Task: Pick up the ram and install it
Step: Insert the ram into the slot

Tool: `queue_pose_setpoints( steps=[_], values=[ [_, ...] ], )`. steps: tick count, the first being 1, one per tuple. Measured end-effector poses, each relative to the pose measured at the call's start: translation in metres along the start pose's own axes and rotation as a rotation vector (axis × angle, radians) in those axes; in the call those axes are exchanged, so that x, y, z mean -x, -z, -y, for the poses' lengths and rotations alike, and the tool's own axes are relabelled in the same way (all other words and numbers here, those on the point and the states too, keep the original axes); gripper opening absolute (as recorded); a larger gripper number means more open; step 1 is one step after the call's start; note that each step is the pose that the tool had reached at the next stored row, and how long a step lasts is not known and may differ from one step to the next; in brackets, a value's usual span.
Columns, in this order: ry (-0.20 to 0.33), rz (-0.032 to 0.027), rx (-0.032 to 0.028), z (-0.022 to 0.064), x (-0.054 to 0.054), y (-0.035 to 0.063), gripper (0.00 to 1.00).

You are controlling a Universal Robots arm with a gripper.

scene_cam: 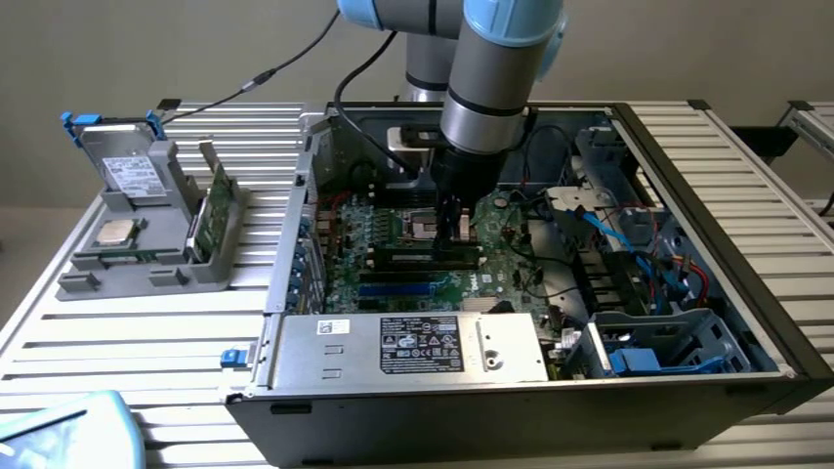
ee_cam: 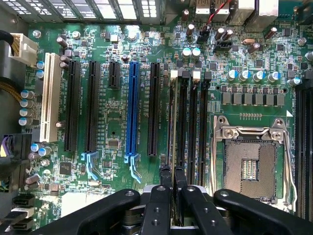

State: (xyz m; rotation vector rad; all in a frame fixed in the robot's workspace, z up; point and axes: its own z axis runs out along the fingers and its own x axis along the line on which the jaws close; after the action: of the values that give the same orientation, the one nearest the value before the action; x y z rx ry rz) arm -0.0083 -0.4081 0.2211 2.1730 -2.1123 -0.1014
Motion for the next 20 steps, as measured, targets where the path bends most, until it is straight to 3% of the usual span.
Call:
queue_pose_setpoints(
  steps=[10,13,14,16,18,19,20],
  values=[
    [0.0,0.0001,-0.0002,0.0,0.0001,0.0,0.14],
    [0.0,0.0001,0.0,0.0,0.0001,0.0,0.28],
    [0.0,0.0001,0.0,0.0,0.0001,0.0,0.28],
    [0.0,0.0,0.0,0.0,0.0001,0.0,0.4],
    [0.0,0.0001,-0.0001,0.0,0.0001,0.0,0.4],
    [0.0,-0.0001,0.0,0.0,0.0001,0.0001,0.46],
    [0.0,0.0,0.0,-0.0003,0.0003,0.0006,0.46]
  ],
)
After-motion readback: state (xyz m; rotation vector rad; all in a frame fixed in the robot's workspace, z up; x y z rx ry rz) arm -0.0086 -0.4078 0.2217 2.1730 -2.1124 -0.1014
